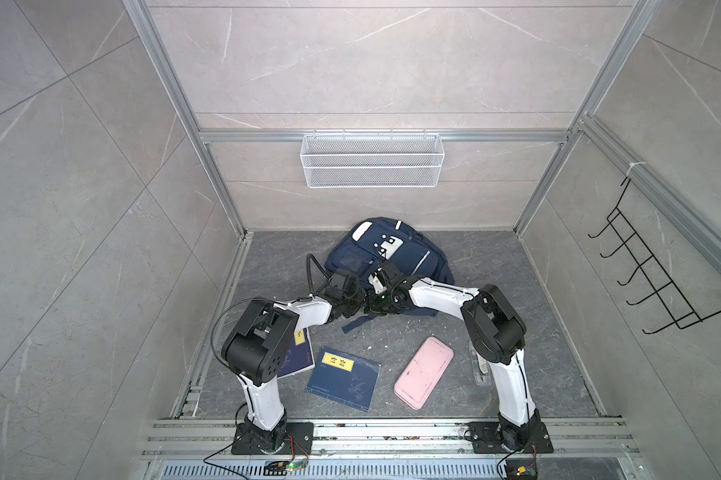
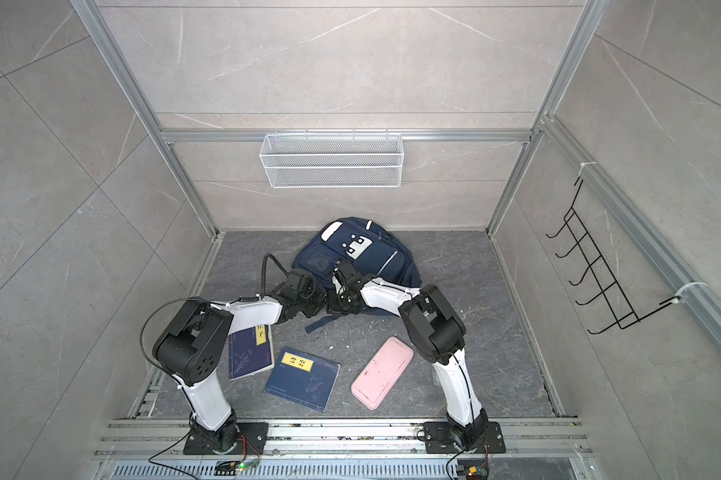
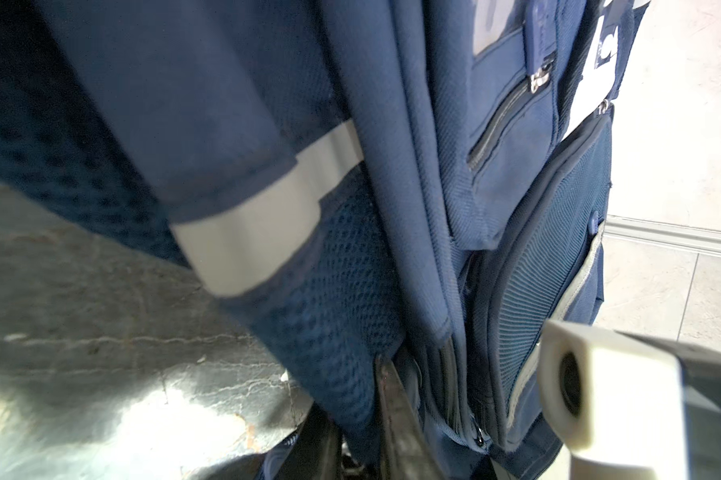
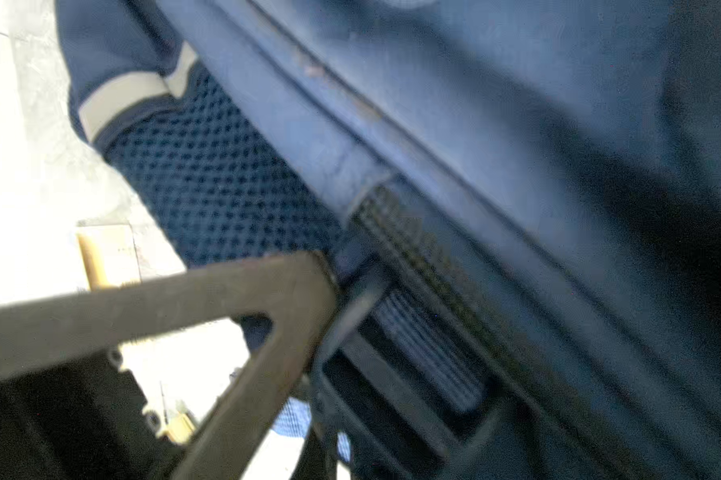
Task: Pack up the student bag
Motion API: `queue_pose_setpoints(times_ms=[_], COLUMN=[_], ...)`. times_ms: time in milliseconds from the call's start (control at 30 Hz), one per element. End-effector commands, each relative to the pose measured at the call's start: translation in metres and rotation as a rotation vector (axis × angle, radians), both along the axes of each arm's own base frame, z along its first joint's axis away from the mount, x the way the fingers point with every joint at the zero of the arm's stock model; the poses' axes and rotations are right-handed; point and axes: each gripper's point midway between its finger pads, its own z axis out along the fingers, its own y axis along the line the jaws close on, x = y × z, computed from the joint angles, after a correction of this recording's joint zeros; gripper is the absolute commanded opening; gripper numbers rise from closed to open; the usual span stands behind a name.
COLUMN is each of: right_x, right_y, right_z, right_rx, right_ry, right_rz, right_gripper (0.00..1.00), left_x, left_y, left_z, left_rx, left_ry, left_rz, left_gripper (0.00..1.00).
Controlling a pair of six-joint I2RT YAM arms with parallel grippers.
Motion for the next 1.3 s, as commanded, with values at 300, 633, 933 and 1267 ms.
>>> queue_pose_setpoints(times_ms=[300, 633, 933, 1267], right_x=[-0.005, -0.040, -0.061, -0.070], right_y=[0.011, -0.039, -0.145, -0.181], right_z=[0.031, 0.078, 0.126, 0.145], right_rx=[0.090, 0.025, -0.224, -0.242], right_ry=[-0.051, -0.163, -0.444, -0.530], right_rz=[0.021, 0.017, -0.163, -0.292], right_gripper=[0.30, 0.48, 0.72, 1.00], left_x=[0.004, 0.017, 0.006, -0.018], left_y=[0.045, 0.064, 0.070, 0.082], left_z=[0.014, 0.020, 0.042, 0.080], left_rx=[0.001, 0.020, 0.093, 0.186], left_ry=[-0.005, 0.003, -0.043, -0.123], left_rz=[0.003, -0.052, -0.115, -0.186], left_gripper=[0.16, 0.21, 0.36, 0.56])
